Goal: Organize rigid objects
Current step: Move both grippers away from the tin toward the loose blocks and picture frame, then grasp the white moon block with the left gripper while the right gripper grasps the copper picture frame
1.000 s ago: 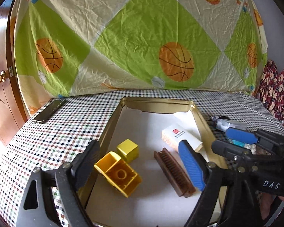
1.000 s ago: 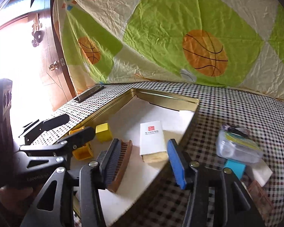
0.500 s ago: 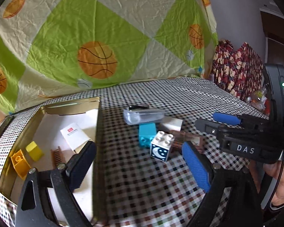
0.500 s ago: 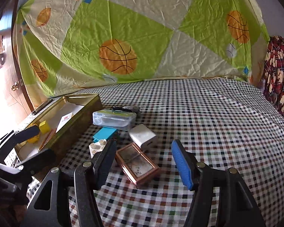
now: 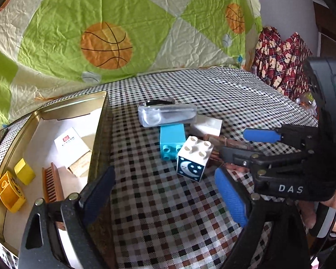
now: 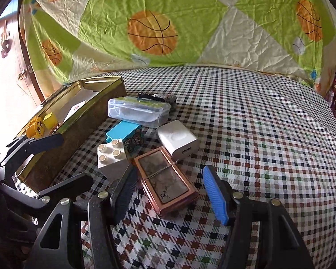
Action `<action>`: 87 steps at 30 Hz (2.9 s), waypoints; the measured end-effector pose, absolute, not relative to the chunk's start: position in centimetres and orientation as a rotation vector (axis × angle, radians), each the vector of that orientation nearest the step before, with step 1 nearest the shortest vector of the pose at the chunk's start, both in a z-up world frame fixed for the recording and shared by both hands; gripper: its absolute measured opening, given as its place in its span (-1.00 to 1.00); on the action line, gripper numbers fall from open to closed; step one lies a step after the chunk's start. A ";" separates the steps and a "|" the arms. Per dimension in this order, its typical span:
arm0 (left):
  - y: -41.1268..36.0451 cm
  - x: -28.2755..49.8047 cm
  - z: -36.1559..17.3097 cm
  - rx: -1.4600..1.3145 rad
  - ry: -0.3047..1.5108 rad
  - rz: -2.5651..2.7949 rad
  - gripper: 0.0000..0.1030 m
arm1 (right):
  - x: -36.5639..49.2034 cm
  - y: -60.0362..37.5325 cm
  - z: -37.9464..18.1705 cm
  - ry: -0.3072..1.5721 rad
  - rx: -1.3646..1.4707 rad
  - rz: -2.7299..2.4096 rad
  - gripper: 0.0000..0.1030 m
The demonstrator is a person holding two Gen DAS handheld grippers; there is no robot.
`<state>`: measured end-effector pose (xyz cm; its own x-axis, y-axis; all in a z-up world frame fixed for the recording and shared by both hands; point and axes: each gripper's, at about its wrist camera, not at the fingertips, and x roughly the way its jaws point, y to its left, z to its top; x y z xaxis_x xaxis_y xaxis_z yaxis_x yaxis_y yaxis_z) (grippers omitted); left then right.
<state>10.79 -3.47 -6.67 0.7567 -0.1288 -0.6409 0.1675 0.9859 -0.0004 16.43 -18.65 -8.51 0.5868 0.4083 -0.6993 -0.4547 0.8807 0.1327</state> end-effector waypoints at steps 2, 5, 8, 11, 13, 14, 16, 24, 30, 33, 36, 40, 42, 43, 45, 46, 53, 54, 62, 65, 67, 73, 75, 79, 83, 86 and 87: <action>-3.4 10.8 -6.7 0.067 0.696 -0.171 0.79 | 16.6 -18.3 -8.9 0.823 -0.083 0.513 0.22; -3.4 10.8 -6.7 0.076 0.700 -0.177 0.79 | 16.8 -17.7 -9.5 0.855 -0.118 0.509 0.22; -3.4 10.9 -6.7 0.098 0.711 -0.160 0.77 | 17.0 -17.5 -9.6 0.862 -0.131 0.508 0.22; -2.9 11.1 -6.9 0.109 0.720 -0.127 0.77 | 16.9 -17.4 -9.6 0.860 -0.136 0.511 0.20; -2.2 11.2 -6.9 0.105 0.726 -0.093 0.77 | 16.9 -17.5 -9.7 0.857 -0.138 0.508 0.18; -1.8 11.3 -6.9 0.088 0.726 -0.082 0.78 | 16.8 -17.4 -9.7 0.856 -0.142 0.506 0.17; -1.7 11.1 -6.8 0.074 0.716 -0.098 0.79 | 16.7 -17.3 -9.7 0.851 -0.151 0.505 0.13; -4.2 11.8 -6.7 0.072 0.717 -0.165 0.78 | 17.4 -18.9 -9.7 0.865 -0.045 0.525 0.09; -4.1 11.7 -6.7 0.066 0.713 -0.168 0.80 | 17.2 -18.1 -9.7 0.859 -0.077 0.534 -0.06; -4.2 11.9 -6.9 0.063 0.729 -0.190 0.80 | 16.8 -18.5 -9.8 0.846 -0.054 0.534 -0.06; -4.4 12.0 -6.9 0.067 0.727 -0.196 0.80 | 16.0 -19.2 -9.1 0.783 -0.039 0.493 -0.07; -4.9 12.4 -6.9 0.075 0.732 -0.202 0.80 | 15.7 -21.1 -8.4 0.730 0.044 0.448 -0.06; -5.3 12.7 -7.0 0.076 0.740 -0.215 0.80 | 15.5 -21.8 -8.1 0.703 0.075 0.424 -0.06; -5.5 13.0 -7.0 0.076 0.747 -0.223 0.80 | 15.4 -22.0 -8.0 0.691 0.079 0.410 -0.06; -5.8 13.6 -7.2 0.071 0.761 -0.231 0.79 | 15.3 -22.3 -7.8 0.675 0.096 0.400 -0.06; -5.9 13.9 -7.2 0.069 0.765 -0.230 0.75 | 15.4 -22.5 -7.8 0.674 0.105 0.398 -0.06; -6.3 14.7 -7.7 0.068 0.804 -0.269 -0.22 | 15.8 -22.3 -7.8 0.690 0.108 0.405 -0.06; -6.2 14.6 -7.6 0.063 0.800 -0.268 -0.32 | 15.7 -22.4 -7.9 0.688 0.109 0.404 -0.06; -5.7 13.6 -6.9 0.053 0.741 -0.261 -0.41 | 15.2 -22.7 -7.6 0.660 0.116 0.404 -0.06; -5.2 13.1 -6.5 0.045 0.713 -0.236 -0.41 | 15.0 -22.8 -7.4 0.644 0.120 0.410 -0.06; -4.8 12.7 -6.2 0.029 0.689 -0.215 -0.41 | 15.0 -22.8 -7.4 0.643 0.120 0.410 -0.06; -2.9 12.1 -5.8 -0.061 0.645 -0.180 -0.41 | 15.0 -22.8 -7.3 0.638 0.125 0.408 -0.06; -2.4 11.9 -5.6 -0.083 0.623 -0.170 -0.42 | 14.7 -22.8 -7.2 0.629 0.129 0.411 -0.06; -2.0 11.1 -5.1 -0.096 0.562 -0.153 -0.41 | 14.5 -22.9 -7.1 0.616 0.130 0.414 -0.06; -1.8 10.7 -4.8 -0.098 0.531 -0.139 -0.41 | 14.5 -22.9 -7.0 0.611 0.133 0.416 -0.06; -1.4 10.1 -4.5 -0.112 0.494 -0.130 -0.41 | 14.3 -23.0 -6.9 0.597 0.134 0.422 -0.06; -1.3 9.9 -4.4 -0.114 0.479 -0.129 -0.41 | 14.2 -23.0 -6.9 0.592 0.135 0.425 -0.06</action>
<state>9.85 -1.29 -4.41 0.8798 -0.1500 -0.4511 0.0965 0.9855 -0.1394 14.20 -22.99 -6.87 0.7465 0.4249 -0.5120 -0.3485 0.9052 0.2431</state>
